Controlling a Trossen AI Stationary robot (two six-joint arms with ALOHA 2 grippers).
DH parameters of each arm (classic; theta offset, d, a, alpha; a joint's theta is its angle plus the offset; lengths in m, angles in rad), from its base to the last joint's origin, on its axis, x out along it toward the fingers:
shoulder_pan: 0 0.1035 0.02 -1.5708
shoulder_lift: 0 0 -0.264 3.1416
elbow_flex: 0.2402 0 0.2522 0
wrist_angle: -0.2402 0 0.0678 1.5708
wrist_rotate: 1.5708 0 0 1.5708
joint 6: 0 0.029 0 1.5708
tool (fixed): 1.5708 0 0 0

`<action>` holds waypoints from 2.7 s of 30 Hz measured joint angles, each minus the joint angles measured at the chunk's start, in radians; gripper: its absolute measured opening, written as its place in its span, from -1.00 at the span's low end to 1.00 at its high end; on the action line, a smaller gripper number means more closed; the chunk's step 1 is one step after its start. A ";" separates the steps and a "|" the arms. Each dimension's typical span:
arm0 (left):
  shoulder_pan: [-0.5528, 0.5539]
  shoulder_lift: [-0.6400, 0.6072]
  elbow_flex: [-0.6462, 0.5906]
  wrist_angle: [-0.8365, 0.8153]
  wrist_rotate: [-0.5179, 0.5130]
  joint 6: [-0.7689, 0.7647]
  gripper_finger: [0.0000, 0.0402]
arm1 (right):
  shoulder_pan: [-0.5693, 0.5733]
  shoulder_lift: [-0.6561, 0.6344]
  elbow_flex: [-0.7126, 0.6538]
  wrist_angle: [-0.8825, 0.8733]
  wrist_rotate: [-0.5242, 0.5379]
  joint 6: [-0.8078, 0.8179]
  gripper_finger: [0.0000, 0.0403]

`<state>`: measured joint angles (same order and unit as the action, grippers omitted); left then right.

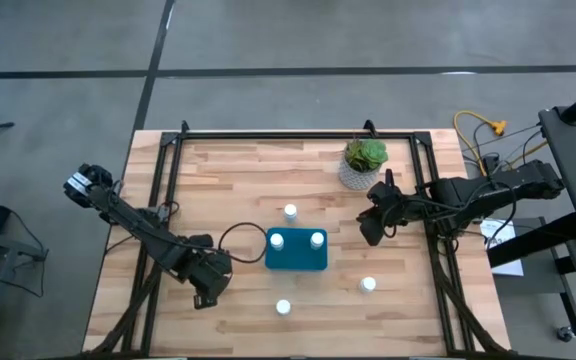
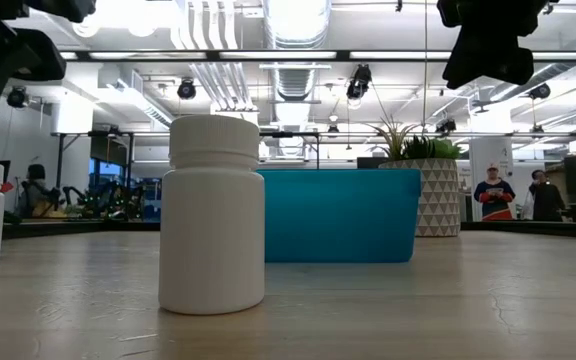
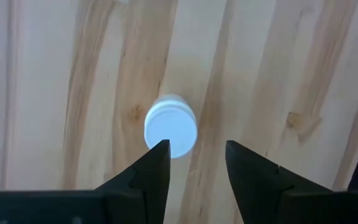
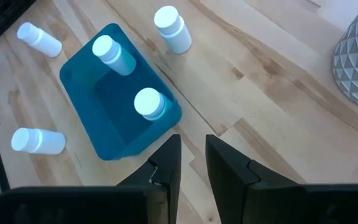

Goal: Pick and place pill bottles into a basket
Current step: Put the white pill bottle into the blue bin

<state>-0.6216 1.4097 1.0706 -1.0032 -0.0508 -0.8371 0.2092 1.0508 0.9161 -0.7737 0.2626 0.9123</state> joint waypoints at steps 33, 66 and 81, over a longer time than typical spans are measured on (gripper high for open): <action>0.002 -0.004 -0.015 0.000 0.039 0.014 -0.09 | 0.000 0.000 0.000 0.003 0.002 -0.026 -0.66; 0.020 0.122 -0.067 0.079 -0.035 0.054 0.39 | 0.002 0.000 0.000 0.015 -0.001 -0.033 -0.66; 0.019 0.113 -0.080 0.077 -0.033 0.068 0.11 | 0.002 0.000 0.000 0.022 0.000 -0.033 -0.66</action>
<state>-0.6022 1.5223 0.9901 -0.9264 -0.0834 -0.7689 0.2115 1.0504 0.9161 -0.7521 0.2621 0.8791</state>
